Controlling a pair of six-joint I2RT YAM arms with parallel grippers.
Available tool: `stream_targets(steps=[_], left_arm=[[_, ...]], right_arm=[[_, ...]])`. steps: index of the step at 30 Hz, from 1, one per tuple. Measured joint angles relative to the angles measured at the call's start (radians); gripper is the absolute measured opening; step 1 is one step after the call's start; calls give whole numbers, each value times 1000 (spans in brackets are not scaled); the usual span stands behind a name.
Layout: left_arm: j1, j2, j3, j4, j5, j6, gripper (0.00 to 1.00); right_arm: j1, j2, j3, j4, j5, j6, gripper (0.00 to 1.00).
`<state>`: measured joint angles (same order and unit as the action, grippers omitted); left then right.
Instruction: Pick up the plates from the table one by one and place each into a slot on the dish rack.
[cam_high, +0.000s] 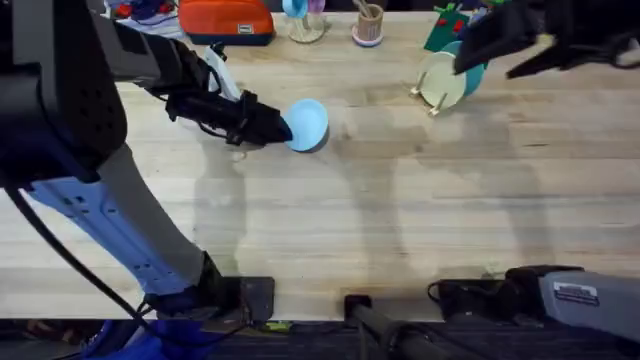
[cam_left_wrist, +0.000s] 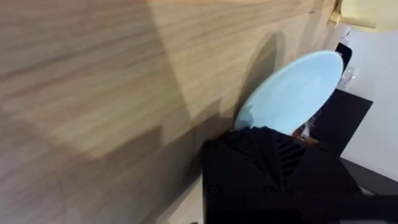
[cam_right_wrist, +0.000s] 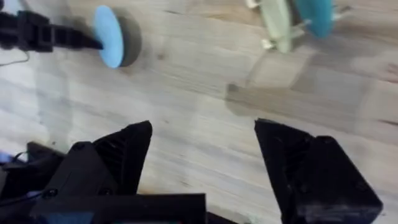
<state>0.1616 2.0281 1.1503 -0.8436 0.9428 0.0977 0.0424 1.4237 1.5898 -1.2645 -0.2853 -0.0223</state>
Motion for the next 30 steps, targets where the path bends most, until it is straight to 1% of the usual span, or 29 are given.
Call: stream_targets(steps=[6, 20, 30], left_arm=[[0, 0, 0, 4, 1, 0, 41], [-2, 0, 0, 14, 4, 0, 41], [-3, 0, 0, 18, 4, 0, 41]], right_arm=[[71, 113, 0, 57, -50, 0, 994], [266, 341, 0, 224, -70, 27, 993], [341, 462, 0, 312, -72, 46, 993]])
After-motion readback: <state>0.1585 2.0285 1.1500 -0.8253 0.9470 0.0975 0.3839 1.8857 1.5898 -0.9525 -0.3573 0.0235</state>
